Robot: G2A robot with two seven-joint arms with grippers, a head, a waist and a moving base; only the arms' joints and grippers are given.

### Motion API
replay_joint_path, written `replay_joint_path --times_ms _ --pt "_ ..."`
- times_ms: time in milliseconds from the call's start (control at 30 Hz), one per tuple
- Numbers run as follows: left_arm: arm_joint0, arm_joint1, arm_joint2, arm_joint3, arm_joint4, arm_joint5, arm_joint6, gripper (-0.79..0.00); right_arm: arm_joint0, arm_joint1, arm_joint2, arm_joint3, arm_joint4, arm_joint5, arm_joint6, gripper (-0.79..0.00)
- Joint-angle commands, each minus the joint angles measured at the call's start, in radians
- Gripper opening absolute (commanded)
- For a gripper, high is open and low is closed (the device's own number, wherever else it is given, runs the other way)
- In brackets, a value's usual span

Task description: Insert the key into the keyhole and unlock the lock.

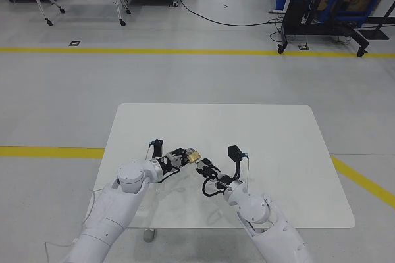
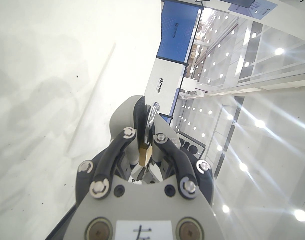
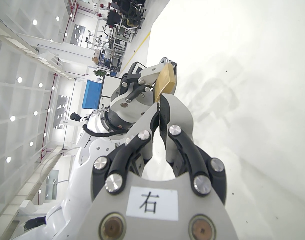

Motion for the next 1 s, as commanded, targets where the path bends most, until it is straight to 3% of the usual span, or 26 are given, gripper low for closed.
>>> replay_joint_path --times_ms 0,967 --pt "0.001 0.0 -0.002 0.0 -0.003 -0.001 0.0 -0.785 0.002 0.0 -0.003 0.002 -0.001 0.003 -0.007 -0.785" --pt "0.014 -0.005 -0.014 -0.006 -0.048 0.005 0.048 -0.785 0.008 -0.005 -0.004 0.007 0.083 0.023 -0.079 -0.785"
